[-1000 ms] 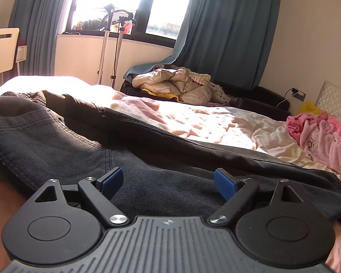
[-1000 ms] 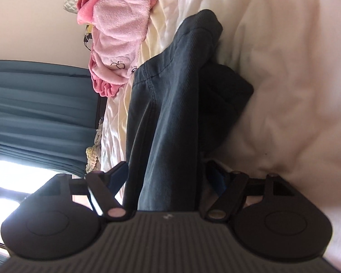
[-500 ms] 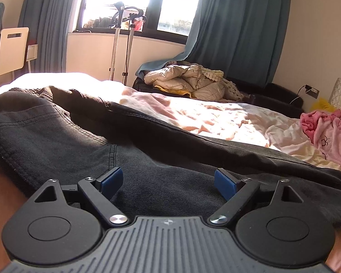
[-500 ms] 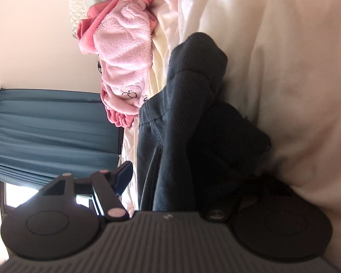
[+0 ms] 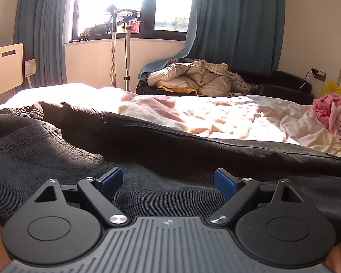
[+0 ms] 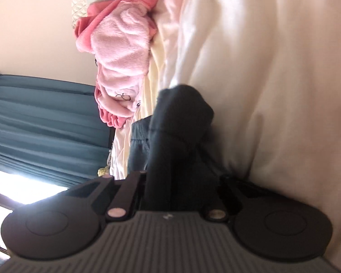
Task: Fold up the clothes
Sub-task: 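Grasp the sweatpants leg hem with the right gripper and lift it, then grasp the sweatpants body with the left gripper while the right gripper holds the raised hem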
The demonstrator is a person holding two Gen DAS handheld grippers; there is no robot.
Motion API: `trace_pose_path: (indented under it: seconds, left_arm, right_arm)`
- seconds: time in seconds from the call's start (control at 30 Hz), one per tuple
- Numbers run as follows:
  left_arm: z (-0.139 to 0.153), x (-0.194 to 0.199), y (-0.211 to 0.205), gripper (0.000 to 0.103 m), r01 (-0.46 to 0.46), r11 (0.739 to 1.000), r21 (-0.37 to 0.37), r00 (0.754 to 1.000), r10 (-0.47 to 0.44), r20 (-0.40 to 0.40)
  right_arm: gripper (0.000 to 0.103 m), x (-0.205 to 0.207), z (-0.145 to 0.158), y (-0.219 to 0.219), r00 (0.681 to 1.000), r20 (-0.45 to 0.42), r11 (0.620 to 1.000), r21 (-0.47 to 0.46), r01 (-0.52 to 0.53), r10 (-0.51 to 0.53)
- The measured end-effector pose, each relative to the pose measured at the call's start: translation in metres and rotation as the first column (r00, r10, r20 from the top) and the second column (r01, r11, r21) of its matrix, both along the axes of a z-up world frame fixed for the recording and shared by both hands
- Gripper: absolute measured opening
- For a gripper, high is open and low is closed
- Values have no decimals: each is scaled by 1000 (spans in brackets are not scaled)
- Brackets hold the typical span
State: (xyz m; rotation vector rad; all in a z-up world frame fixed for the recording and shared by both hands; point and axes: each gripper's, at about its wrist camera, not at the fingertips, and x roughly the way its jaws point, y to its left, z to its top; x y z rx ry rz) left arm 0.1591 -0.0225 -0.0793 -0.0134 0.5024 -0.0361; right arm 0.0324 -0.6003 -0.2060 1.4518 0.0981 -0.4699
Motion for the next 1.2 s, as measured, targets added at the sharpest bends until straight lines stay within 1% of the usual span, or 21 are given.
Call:
trace_pose_path:
  seconds: [0.1,0.17,0.23,0.27,0.33,0.4,0.47,0.53,0.63,0.67,0.7,0.77,0.8,0.87,0.97,1.0,1.07,1.1,1.13,1.17,1.2]
  left_arm:
    - [-10,11,1,90,-17,1000,0,998,17,-67]
    - [-14,10,0,90,-10,1000,10,998,10,-67]
    - [-18,13,-6,95,18,998,58,996,-12,-88]
    - [-22,16,-8,95,25,996,83,994,-16,-112]
    - [-26,20,-7,96,25,995,97,990,-11,-141]
    - [-20,20,-3,96,26,996,85,990,-14,-141]
    - [-5,17,6,96,-10,999,42,992,15,-129]
    - [10,14,18,96,-35,999,-12,993,34,-115]
    - [33,9,36,96,-67,995,-68,994,61,-95]
    - [40,7,41,96,-75,994,-85,993,66,-96]
    - [46,5,46,96,-69,991,-112,994,59,-92]
    - [58,-4,56,96,-86,985,-149,996,80,-42]
    - [64,-8,62,96,-105,981,-162,994,104,-15]
    - [76,-18,78,96,-133,969,-209,989,143,35]
    - [82,-24,103,96,-139,941,-308,984,167,67]
    - [82,-26,111,96,-140,931,-338,982,174,73]
    - [83,-27,125,96,-142,909,-392,979,187,80]
    - [81,-26,127,96,-148,910,-388,979,189,70]
    - [79,-24,127,96,-155,911,-383,980,191,59]
    - [76,-21,127,96,-159,911,-381,981,190,45]
    - [75,-20,126,95,-151,908,-390,983,180,39]
  right_arm:
    - [9,4,14,0,1000,-31,997,-71,-9,7]
    - [9,10,31,3,999,-32,990,-142,-21,16]
    - [9,15,53,8,999,-36,972,-232,-37,29]
    - [9,18,66,12,999,-41,960,-277,-44,34]
    - [9,27,93,24,998,-56,930,-362,-55,37]
    - [9,34,120,43,996,-76,898,-436,-66,36]
    - [9,43,149,72,993,-105,841,-533,-97,47]
    - [9,58,179,106,989,-121,766,-627,-140,82]
    - [9,91,218,166,975,-136,633,-743,-218,177]
    - [9,105,229,188,964,-148,576,-777,-252,222]
    - [9,117,235,215,949,-168,509,-812,-286,266]
    - [9,135,244,274,914,-220,357,-869,-343,341]
    - [9,142,243,302,893,-245,298,-881,-367,377]
    - [9,150,229,356,845,-290,215,-883,-417,448]
    - [9,153,182,434,745,-403,49,-863,-502,532]
    - [9,154,161,455,699,-454,-3,-839,-544,553]
    - [9,152,112,498,589,-579,-120,-763,-635,564]
    - [10,149,93,512,562,-625,-162,-734,-659,542]
    - [11,145,82,519,557,-644,-184,-724,-665,524]
    - [13,142,82,520,554,-643,-182,-724,-665,530]
    - [15,139,87,518,545,-634,-169,-723,-670,549]
